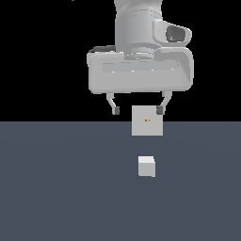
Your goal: Plug the charger into the wall socket.
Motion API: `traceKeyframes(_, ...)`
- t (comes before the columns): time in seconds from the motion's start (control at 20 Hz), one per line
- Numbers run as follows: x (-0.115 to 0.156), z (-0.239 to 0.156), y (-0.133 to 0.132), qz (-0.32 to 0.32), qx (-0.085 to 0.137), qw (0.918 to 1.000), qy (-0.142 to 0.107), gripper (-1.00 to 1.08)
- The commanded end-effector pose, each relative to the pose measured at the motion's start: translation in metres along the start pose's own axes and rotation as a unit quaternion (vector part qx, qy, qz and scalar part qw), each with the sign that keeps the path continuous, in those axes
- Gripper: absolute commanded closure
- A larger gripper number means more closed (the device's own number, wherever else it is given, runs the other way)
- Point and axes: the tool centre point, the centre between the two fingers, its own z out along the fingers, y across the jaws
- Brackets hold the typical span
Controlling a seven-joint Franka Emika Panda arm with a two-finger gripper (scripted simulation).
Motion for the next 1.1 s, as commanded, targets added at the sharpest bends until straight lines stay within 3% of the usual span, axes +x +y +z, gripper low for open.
traceKeyframes(0.0, -0.006, 0.007, 0.002, 0.005, -0.001, 0.9999, 0.014, -0.92)
traceKeyframes(0.55, -0.026, 0.036, 0.01, 0.025, -0.004, 0.9974, 0.067, -0.92)
traceKeyframes(1.05, -0.034, 0.053, 0.014, 0.035, -0.005, 0.9951, 0.093, -0.92)
